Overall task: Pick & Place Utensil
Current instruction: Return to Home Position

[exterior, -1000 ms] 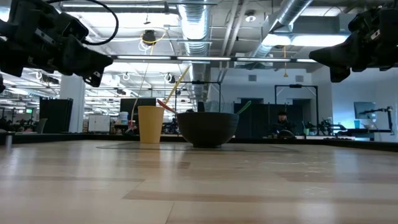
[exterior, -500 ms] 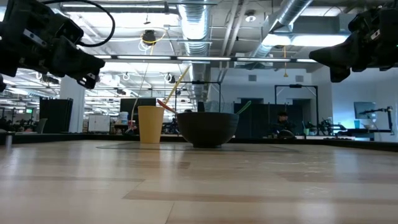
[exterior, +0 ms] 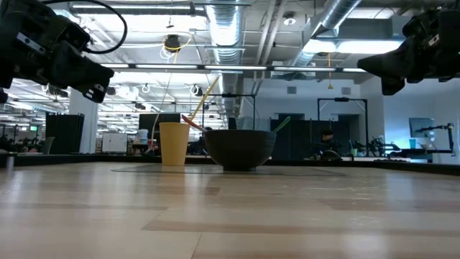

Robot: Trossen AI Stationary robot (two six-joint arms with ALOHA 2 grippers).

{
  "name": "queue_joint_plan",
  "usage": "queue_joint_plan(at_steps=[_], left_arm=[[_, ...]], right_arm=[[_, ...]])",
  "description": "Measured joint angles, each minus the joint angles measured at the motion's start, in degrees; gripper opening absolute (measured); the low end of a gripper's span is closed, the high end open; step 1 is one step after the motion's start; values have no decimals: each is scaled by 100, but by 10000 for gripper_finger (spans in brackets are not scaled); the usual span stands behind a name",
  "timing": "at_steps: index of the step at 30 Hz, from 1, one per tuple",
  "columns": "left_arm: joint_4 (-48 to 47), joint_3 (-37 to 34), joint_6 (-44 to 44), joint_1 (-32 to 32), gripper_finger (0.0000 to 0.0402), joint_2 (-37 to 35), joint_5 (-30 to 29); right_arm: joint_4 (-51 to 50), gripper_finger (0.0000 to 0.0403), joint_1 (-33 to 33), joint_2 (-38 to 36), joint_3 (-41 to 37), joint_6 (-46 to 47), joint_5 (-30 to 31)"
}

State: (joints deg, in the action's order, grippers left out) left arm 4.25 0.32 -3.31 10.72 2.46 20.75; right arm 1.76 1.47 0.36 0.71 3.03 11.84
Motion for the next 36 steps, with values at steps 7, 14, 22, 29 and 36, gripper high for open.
queue_joint_plan(at_steps=[7, 14, 22, 29, 36], left_arm=[[4, 0, -37, 0, 13, -251, -1], [-44, 0, -42, 0, 13, -250, -13], [-33, 0, -42, 0, 13, -250, -13], [-18, 0, -42, 0, 13, -250, -11], [6, 0, -41, 0, 13, -250, -11]], right_arm=[[-1, 1, -2, 1, 0, 0, 1], [-2, 1, 1, -2, 0, 0, 0], [-2, 1, 1, -1, -1, 0, -1], [-1, 1, -1, -1, -1, 0, -1], [-1, 1, -1, 0, -2, 0, 0]])
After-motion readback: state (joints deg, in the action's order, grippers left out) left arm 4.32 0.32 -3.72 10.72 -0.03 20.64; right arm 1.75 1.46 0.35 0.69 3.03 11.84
